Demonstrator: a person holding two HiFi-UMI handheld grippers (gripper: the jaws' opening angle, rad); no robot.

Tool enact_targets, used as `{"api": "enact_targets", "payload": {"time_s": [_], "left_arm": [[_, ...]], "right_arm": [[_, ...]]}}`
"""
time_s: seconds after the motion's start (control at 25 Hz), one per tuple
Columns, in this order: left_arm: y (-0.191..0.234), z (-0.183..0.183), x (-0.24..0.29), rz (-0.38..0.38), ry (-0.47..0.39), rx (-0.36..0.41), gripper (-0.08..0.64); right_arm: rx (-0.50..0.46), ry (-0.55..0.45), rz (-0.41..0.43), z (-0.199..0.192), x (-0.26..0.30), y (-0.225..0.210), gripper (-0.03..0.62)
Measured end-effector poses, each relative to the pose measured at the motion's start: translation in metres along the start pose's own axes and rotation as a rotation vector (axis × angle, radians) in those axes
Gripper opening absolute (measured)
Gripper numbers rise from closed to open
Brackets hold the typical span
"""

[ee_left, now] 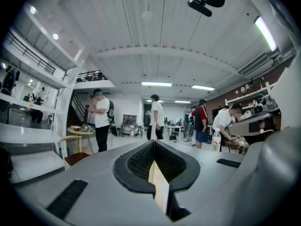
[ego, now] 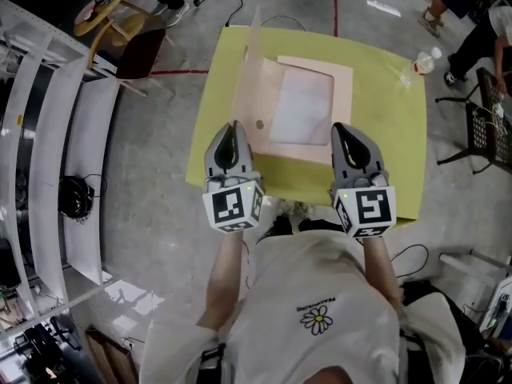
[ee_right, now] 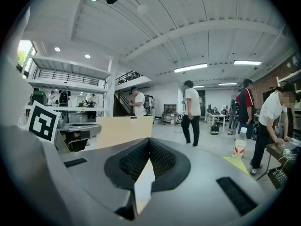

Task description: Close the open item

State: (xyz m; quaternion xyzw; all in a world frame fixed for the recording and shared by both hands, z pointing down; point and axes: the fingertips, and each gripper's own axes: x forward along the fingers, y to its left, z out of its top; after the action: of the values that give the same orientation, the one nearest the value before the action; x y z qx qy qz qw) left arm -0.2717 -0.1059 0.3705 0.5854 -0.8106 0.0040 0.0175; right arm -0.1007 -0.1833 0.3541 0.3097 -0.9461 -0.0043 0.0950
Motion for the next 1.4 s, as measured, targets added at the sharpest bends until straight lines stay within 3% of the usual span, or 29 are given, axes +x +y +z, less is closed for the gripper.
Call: {"api": "enact_targets", "payload": {"time_s": [0.2,0.4,0.6,0.96,1.16,1.28,1.4], "left_arm": [[-0.044,-0.002,0.004,-0.132,-0.013,0.109,0.015],[-0.095,-0.002,0.006,-0.254,-0.057,0.112,0.017],[-0.141,-0.017,0.003,-0.436,-0.045,0.351,0.017],[-0.170,-0.045,-0.002,-0.533,0.025,0.381,0.017],[-0.185,-0.059,-0.002,-0.600,0.044,0.336,0.018],[-0.196,-0.069,-0.002,-0.634,0.071,0.306,0.021],[-0.209,-0.080,-0.004,-0.671,0.111,0.300,0.023]], "right_arm": [[0.033,0.020,-0.085,-0.010,-0.017,-0.024,0.012],[0.064,0.021,-0.140,-0.016,-0.027,-0.044,0.012],[0.084,0.094,-0.167,-0.039,-0.029,-0.050,0.012],[0.113,0.184,-0.238,-0.085,-0.037,-0.061,0.012],[-0.019,0.406,-0.240,-0.132,-0.038,-0.056,0.012],[0.005,0.560,-0.219,-0.181,-0.041,-0.058,0.012],[0.032,0.630,-0.231,-0.216,-0.046,-0.066,0.012]]}}
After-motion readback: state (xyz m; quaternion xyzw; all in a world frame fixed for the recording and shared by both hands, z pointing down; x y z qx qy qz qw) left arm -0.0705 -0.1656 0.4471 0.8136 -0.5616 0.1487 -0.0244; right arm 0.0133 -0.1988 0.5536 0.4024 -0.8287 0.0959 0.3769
